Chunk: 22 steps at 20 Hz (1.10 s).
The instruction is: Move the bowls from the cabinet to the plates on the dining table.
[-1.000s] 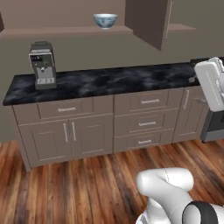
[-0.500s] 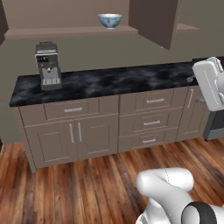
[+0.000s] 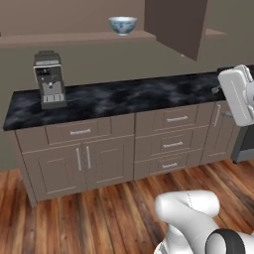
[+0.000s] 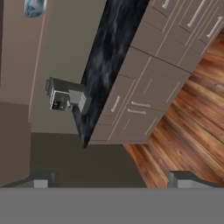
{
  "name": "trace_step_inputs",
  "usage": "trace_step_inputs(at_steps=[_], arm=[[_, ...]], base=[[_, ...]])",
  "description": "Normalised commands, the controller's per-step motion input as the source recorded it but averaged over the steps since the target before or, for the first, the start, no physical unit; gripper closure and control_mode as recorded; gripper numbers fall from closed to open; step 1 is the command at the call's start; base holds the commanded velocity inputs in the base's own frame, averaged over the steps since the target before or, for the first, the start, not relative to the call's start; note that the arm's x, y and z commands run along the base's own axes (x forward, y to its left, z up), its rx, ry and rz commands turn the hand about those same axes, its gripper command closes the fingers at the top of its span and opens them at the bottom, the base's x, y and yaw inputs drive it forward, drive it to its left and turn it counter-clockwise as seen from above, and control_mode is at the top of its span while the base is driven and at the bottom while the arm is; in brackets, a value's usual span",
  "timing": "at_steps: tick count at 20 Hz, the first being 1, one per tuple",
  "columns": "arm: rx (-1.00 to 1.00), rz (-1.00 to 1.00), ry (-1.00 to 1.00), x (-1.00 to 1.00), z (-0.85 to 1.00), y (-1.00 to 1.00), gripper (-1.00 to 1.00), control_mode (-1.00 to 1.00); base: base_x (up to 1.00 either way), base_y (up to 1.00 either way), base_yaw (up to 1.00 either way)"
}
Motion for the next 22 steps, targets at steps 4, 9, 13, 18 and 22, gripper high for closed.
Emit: trace_step_inputs(at_steps=[4,9,13,18,22], arm=[[0.00,0.00,0.00,0.00,0.00,0.00,-1.00,1.00],[0.00,0.00,0.00,0.00,0.00,0.00,-1.00,1.00],[0.00,0.00,0.00,0.00,0.00,0.00,-1.00,1.00],[0.00,0.00,0.00,0.00,0.00,0.00,-1.00,1.00],[0.00,0.00,0.00,0.00,0.00,0.00,-1.00,1.00]], base=[[0.41,0.28,-0.07],[0.50,0.29,-0.04],[0.58,0.33,-0.01],[0.48,0.35,-0.06],[0.36,0.41,-0.08]])
